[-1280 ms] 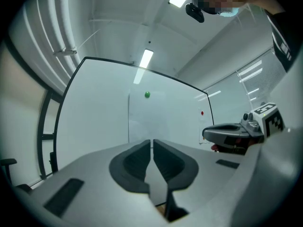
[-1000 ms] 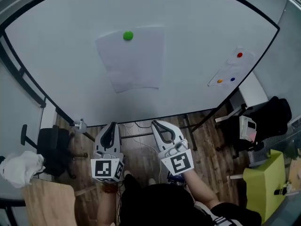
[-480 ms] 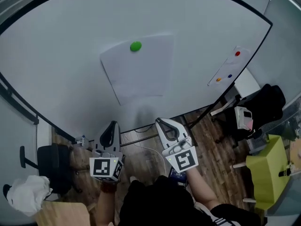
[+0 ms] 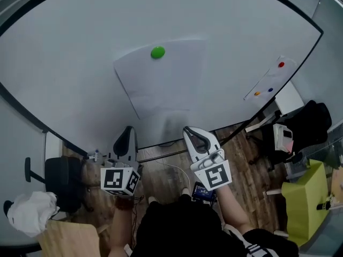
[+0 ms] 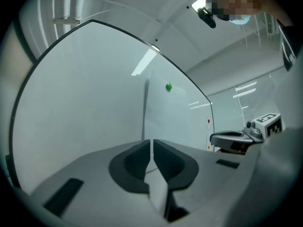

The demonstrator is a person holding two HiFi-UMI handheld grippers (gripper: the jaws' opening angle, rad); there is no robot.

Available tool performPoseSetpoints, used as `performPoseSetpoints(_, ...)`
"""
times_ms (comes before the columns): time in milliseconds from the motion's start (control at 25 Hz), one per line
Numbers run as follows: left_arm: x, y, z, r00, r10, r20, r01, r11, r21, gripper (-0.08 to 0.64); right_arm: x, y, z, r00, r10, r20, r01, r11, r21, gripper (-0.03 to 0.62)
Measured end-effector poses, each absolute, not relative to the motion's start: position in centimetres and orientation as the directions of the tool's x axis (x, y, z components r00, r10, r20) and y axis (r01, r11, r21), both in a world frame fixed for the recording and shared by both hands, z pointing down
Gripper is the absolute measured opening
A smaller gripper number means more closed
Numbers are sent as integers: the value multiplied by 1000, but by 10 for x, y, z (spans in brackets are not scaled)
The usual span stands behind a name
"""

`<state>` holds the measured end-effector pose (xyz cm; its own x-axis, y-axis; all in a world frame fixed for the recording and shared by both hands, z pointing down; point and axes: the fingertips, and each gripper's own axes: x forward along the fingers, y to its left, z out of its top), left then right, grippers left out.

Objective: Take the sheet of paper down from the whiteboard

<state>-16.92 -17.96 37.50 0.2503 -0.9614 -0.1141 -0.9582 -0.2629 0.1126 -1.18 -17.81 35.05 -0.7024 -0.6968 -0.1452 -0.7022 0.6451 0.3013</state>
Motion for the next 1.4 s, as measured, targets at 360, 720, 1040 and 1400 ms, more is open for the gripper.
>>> performPoseSetpoints(360,-173,-202,358,242,-961,-137,-963,-255,85,12,-36,-204,314,-739,-645,-193,-660,635,402,6)
performPoseSetpoints(720,-169,-210,320,259,-946,-192,-963,-268,21,12,-51,-219,282,-773,-597,-215,-626,663,411,7)
performPoseSetpoints(1040,-163,-211,305,273,-936,-224,-960,-280,-2,12,-45,-230,251,-771,-580,-264,-630,630,454,8)
performPoseSetpoints(1400,-167,-217,309,256,-941,-222,-964,-265,11,15,-52,-233,225,-781,-550,-297,-612,575,543,20)
